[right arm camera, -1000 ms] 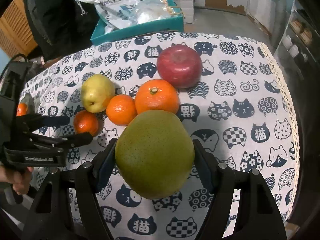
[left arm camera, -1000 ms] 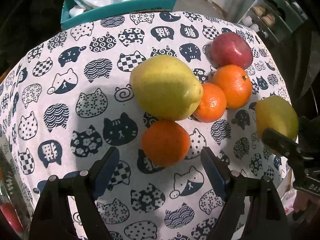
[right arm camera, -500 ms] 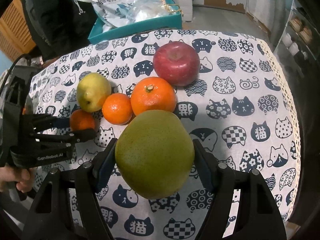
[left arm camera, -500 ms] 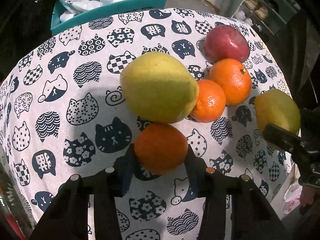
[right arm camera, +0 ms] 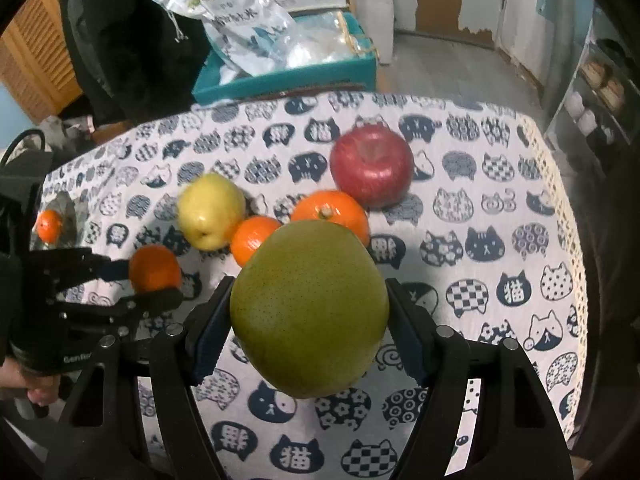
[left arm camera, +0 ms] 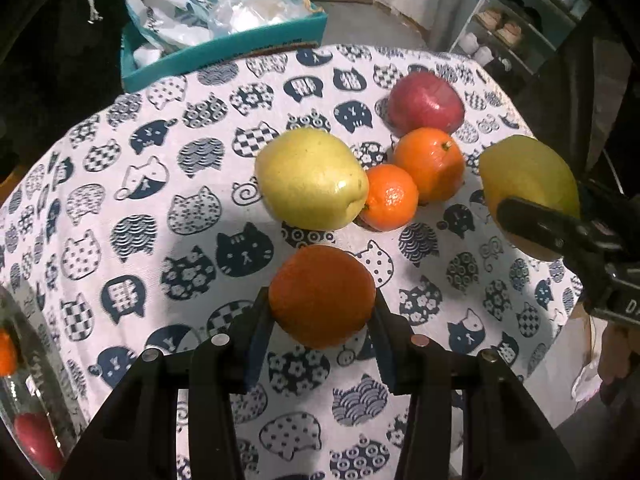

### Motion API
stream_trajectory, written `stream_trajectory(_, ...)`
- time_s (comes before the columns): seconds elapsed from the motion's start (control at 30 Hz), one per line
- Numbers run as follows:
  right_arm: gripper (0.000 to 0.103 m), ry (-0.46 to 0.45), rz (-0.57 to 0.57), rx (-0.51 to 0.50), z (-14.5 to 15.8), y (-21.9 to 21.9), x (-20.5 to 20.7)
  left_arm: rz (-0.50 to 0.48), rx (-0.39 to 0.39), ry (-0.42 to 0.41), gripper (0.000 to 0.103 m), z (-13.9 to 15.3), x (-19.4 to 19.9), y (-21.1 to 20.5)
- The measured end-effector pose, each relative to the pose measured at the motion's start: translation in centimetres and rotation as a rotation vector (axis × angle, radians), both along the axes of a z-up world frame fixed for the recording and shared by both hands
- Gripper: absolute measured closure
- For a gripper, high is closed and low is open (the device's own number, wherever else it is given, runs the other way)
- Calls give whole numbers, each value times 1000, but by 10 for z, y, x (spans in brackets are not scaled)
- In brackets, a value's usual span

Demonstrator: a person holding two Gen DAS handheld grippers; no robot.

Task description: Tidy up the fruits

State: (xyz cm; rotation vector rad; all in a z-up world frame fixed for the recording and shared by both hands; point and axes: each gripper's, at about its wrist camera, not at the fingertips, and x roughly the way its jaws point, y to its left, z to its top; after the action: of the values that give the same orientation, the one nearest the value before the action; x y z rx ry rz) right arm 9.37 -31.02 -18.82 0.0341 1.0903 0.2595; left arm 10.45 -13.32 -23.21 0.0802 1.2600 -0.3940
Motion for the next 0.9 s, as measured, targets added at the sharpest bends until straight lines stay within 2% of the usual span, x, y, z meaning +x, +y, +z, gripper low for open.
stream_trajectory(0.37, 31, -101, 46, 10, 46, 29, -9, 28, -14, -140, 56, 62, -20, 28)
stream_trajectory(0.9, 31, -216, 116, 38, 102, 78, -23, 27, -80, -291, 56, 133, -56, 58)
